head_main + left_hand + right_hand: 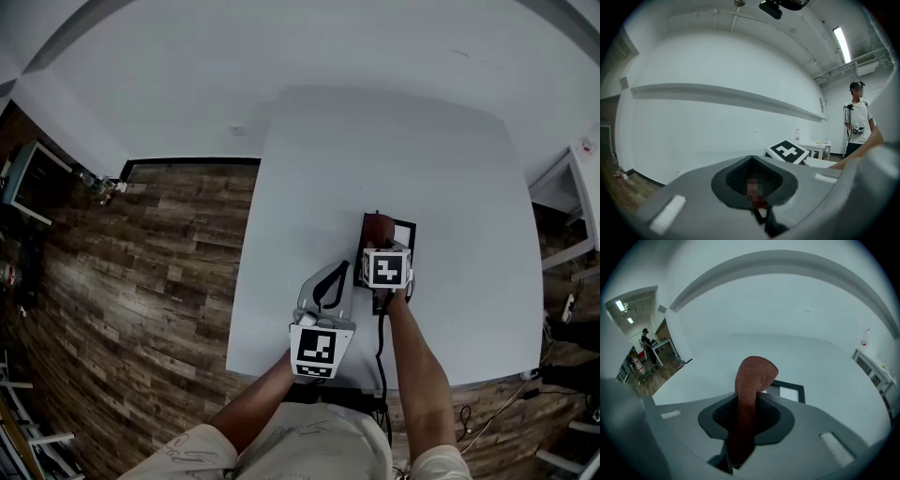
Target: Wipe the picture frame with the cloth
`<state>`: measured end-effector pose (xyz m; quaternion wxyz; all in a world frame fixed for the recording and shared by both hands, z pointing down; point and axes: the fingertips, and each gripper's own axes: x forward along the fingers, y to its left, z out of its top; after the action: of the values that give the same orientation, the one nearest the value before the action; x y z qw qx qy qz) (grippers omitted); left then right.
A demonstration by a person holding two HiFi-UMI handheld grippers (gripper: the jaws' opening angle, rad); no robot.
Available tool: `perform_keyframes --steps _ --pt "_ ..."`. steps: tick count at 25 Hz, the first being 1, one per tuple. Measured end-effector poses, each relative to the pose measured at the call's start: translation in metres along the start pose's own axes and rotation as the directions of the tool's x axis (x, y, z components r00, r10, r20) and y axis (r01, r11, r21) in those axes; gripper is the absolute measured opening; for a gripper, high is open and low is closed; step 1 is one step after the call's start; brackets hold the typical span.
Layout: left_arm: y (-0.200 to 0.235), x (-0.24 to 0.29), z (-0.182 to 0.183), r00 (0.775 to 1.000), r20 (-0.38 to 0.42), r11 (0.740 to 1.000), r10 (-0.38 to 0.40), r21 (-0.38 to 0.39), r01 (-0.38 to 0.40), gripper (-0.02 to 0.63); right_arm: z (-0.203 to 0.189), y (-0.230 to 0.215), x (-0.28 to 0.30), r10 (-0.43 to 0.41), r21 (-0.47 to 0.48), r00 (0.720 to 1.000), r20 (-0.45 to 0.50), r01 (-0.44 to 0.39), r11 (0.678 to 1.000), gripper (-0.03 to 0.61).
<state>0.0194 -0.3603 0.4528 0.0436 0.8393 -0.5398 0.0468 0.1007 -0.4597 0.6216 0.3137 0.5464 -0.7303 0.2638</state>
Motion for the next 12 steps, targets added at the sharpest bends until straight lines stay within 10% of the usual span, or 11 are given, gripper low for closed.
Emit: perform_keyframes --steps 12 --pt "-0.002 -0.003 -0.004 1.0 -0.007 1.0 -0.008 -0.004 0.008 0.0 -0.034 -0.01 0.011 -0.047 0.018 0.995 -0.086 0.049 0.999 0.104"
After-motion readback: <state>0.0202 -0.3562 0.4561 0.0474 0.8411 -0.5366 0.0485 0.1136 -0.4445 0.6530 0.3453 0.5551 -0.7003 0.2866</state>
